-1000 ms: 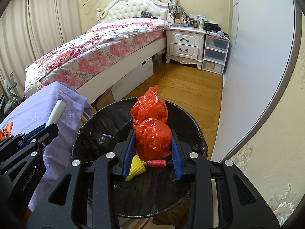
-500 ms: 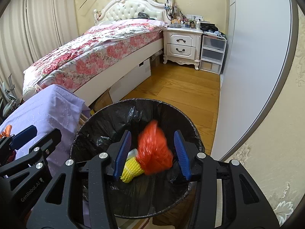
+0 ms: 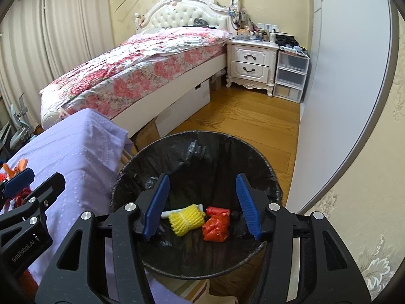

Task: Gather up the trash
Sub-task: 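Return both tools to the table, then grasp the gold can with the left tool while the right tool grasps the teal tube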

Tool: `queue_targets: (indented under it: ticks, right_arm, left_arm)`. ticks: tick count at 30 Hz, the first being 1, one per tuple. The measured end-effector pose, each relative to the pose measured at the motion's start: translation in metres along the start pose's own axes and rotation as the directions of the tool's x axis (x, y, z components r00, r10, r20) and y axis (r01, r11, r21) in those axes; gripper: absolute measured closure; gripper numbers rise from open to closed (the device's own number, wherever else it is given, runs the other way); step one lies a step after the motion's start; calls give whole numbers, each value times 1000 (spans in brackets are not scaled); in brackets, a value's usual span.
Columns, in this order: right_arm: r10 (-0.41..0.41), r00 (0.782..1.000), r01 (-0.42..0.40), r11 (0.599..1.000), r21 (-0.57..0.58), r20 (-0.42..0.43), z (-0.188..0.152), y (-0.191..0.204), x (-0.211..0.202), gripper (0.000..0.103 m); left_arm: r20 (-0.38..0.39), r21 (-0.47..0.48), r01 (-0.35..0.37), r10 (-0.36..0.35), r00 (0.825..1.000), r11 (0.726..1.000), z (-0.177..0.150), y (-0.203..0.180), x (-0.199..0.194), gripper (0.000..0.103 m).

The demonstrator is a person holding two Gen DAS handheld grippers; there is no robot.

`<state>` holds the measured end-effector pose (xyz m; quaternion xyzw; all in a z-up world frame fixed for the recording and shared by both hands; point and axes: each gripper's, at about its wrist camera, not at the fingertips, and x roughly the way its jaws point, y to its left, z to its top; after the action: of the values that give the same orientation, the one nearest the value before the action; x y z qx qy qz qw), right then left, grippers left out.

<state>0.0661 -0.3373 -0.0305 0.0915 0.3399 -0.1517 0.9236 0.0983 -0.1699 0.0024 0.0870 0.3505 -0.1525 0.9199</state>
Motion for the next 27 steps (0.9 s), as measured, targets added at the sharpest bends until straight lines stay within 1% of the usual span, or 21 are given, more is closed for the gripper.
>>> queue_targets:
  ticks: [6, 11, 17, 21, 24, 27]
  right_arm:
    - [67, 998, -68, 997, -46, -18, -10, 29, -11, 49]
    - [124, 992, -127, 987, -96, -35, -18, 60, -20, 49]
    - [185, 981, -191, 968, -161, -53, -29, 97, -29, 49]
    - [215, 974, -225, 954, -200, -67, -34, 119, -33, 49]
    - [230, 970, -241, 945, -223, -74, -37, 131, -36, 49]
    - [240, 967, -253, 938, -239, -82, -40, 139, -37, 49]
  left_arm:
    - [-22, -63, -65, 63, 998, 996, -20, 38, -20, 32]
    - [-32, -113, -131, 128, 991, 985, -37, 71, -38, 32]
    - [-63, -179, -220, 212, 975, 959, -54, 110, -50, 32]
    - [-99, -221, -284, 268, 958, 933, -64, 136, -47, 32]
    - [-135, -239, -309, 284, 949, 920, -72, 151, -44, 32]
    - [-159, -243, -318, 286, 945, 916, -80, 159, -45, 32]
